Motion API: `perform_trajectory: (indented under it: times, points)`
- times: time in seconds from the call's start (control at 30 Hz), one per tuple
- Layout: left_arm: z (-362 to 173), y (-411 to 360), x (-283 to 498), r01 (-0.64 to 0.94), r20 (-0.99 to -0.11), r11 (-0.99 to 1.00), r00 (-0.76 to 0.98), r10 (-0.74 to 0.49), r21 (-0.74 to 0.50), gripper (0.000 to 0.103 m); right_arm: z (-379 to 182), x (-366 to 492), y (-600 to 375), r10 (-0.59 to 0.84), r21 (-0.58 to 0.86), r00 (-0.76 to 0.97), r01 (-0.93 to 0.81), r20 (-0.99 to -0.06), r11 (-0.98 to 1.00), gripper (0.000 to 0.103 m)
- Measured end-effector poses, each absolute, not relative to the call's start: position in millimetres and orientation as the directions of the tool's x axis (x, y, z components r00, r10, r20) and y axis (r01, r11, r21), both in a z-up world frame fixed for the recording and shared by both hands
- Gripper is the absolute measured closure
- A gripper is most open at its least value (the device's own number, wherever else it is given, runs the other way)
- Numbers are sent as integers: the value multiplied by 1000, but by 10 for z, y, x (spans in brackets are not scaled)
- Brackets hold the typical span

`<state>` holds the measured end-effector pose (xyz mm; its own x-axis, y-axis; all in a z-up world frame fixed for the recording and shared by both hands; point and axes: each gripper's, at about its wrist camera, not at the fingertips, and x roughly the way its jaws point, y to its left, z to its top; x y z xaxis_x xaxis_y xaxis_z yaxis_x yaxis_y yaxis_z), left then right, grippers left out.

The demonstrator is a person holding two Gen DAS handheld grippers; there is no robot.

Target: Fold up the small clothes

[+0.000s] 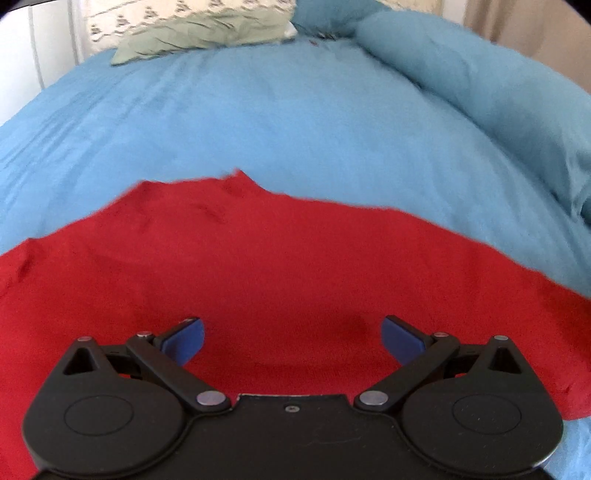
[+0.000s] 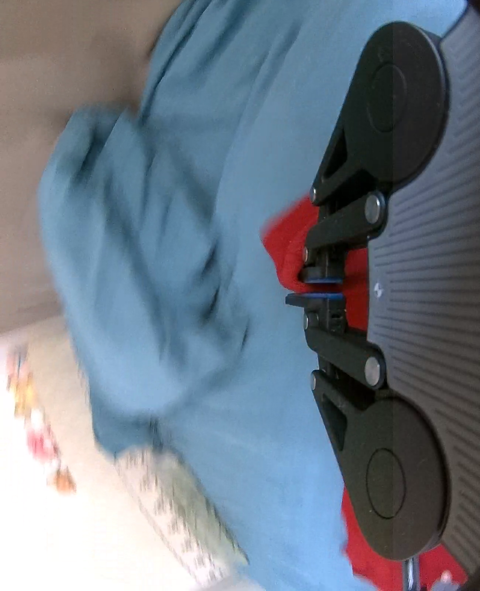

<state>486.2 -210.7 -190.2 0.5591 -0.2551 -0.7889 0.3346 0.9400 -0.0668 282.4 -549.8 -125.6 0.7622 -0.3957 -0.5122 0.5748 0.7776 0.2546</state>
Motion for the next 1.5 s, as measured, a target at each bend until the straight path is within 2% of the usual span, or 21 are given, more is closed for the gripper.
perform_trajectory:
  times: [0.1, 0.23, 0.33, 0.43, 0.53, 0.73, 0.8, 0.87, 0.9, 0.93, 1.03, 1.13, 1.2, 1.23, 1.27, 1.3, 1.43, 1.5]
  points:
    - [-1728, -1752, 4894, 297, -773, 954, 592, -228, -54, 0, -956, 3278, -4882, -285, 260, 854, 422, -435, 869, 83]
    - [-1543, -1180, 4880, 230, -732, 973, 667, -138, 26, 0, -883, 3839, -3779, -28, 232, 935, 116, -355, 966, 83]
    - [-1540, -779, 4856, 187, -727, 981, 681, -87, 58, 0, -1219, 4100, -2918, 127, 119, 899, -84, -420, 989, 83]
    - [-1632, -505, 4841, 166, -746, 985, 660, -81, 40, 0, -1714, 4191, -2346, 171, 35, 832, -180, -528, 983, 83]
    - [-1696, -389, 4817, 155, -756, 988, 647, -96, 8, 0, -2031, 4169, -2131, 150, 3, 804, -182, -575, 983, 84]
    - [-1703, -398, 4773, 155, -755, 987, 643, -131, -39, 0, -2072, 4101, -2042, 134, -8, 810, -169, -571, 986, 81]
    - [-1640, -429, 4763, 181, -755, 982, 636, -161, -56, 0, -2063, 4052, -2008, 133, -25, 811, -179, -569, 984, 72]
    - [-1569, -512, 4725, 225, -758, 973, 625, -186, -53, 0, -2002, 3993, -2070, 149, -22, 809, -196, -569, 980, 36]
    - [-1520, -578, 4698, 254, -756, 966, 625, -193, -37, 0, -1977, 3917, -2110, 141, -33, 818, -192, -558, 981, 30]
    - [-1449, -678, 4642, 295, -744, 956, 637, -200, -5, 0, -1919, 3848, -2150, 122, -54, 825, -181, -552, 982, 25]
    - [-1336, -976, 4496, 405, -711, 913, 656, -253, 49, 0, -1705, 3602, -2352, 97, -47, 815, -150, -571, 988, 24]
    - [-1396, -1333, 4404, 496, -709, 865, 637, -304, 75, 0, -1566, 3320, -2603, 43, -25, 814, -70, -579, 997, 15]
    - [-1515, -1509, 4375, 528, -720, 844, 621, -310, 92, 5, -1565, 3172, -2774, 24, 12, 808, -21, -589, 1000, 15]
    - [-1579, -1584, 4375, 535, -725, 839, 617, -306, 102, 14, -1582, 3128, -2838, 17, 27, 805, -1, -593, 1000, 15]
    - [-1630, -1639, 4386, 538, -731, 836, 613, -299, 109, 19, -1609, 3078, -2903, 9, 41, 800, 19, -601, 999, 15]
    - [-1679, -1675, 4399, 541, -735, 834, 609, -299, 109, 20, -1643, 3040, -2967, 0, 56, 794, 43, -608, 998, 15]
    - [-1855, -1758, 4467, 553, -738, 824, 605, -299, 119, 38, -1741, 2937, -3187, 7, 126, 792, 89, -611, 988, 15]
    - [-1918, -1815, 4489, 568, -740, 814, 600, -304, 126, 42, -1784, 2902, -3236, 11, 147, 790, 101, -613, 984, 15]
